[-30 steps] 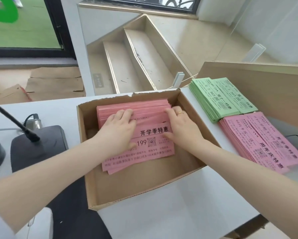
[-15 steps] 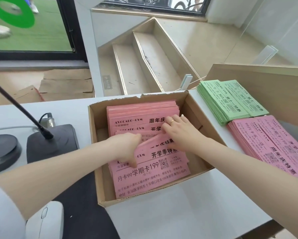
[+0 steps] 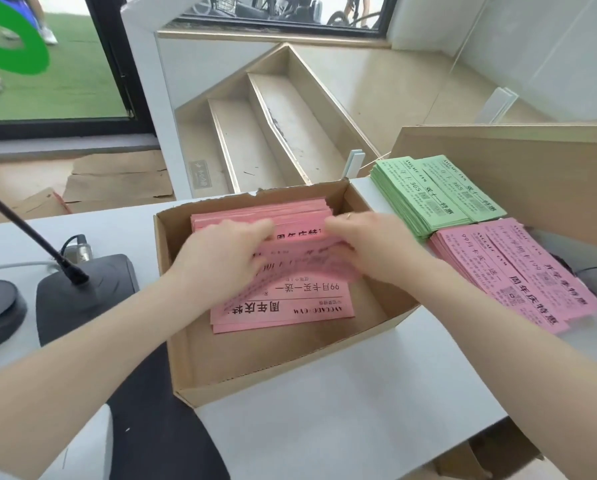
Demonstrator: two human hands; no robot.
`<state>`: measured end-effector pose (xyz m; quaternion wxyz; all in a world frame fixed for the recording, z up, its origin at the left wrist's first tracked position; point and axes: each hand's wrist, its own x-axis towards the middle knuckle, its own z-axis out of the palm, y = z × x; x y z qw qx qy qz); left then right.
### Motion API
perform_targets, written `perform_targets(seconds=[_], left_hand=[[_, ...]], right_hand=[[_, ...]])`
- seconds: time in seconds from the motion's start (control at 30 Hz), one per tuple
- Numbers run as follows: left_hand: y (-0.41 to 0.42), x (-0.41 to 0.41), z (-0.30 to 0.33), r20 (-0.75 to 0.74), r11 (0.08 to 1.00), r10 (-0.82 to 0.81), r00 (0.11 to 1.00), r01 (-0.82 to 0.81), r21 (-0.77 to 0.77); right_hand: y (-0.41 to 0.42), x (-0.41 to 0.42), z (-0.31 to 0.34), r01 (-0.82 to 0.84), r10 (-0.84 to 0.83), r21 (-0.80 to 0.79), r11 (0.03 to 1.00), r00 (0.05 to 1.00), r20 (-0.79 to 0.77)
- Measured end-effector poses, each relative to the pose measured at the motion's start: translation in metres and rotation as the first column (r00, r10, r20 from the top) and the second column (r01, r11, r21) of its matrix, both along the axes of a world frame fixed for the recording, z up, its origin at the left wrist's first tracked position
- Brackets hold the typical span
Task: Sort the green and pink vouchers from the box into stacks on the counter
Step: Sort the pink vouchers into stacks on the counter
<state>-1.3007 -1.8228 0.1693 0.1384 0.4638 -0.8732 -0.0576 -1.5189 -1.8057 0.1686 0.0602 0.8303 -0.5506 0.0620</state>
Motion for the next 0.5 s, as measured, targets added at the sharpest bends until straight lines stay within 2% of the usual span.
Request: perform_targets(seconds=[0.07,0.1,0.2,0.33,0.4,0.47,0.5], left_hand=[[0.006,-0.003,0.020,-0.239,0.998,0.065,0.969,-0.066,0.005],[0.010,-0.005,0.029,-0.338,0.996,0.088,0.937,-0.081,0.033],[0.029,-0.014,0.045,-0.550,0.993,0.097,0.830,-0.044,0.108],[0.079,-0.049,0.050,-0.762,0.995,0.080,0.642,-0.004,0.101],[0.103,-0.073,0.045,-0.846,0.989,0.118,0.519,0.014,0.147],[0.125,-0.096,0.034,-0.884,0.977,0.171,0.435,0.043,0.210],[0.136,-0.107,0.027,-0.890,0.969,0.194,0.412,0.058,0.239]], right_hand=[[0.002,-0.011,0.016,0.049,-0.021,-0.213,0.976,0.991,0.132],[0.005,-0.016,0.023,0.101,-0.055,-0.240,0.965,0.980,0.191],[0.024,-0.035,0.043,0.215,-0.104,-0.255,0.943,0.916,0.388],[0.063,-0.067,0.050,0.307,0.003,-0.497,0.811,0.848,0.529],[0.086,-0.091,0.041,0.331,0.042,-0.382,0.863,0.706,0.707],[0.112,-0.119,0.026,0.303,-0.014,-0.147,0.941,0.470,0.883],[0.124,-0.134,0.015,0.247,-0.055,-0.027,0.969,0.320,0.946]])
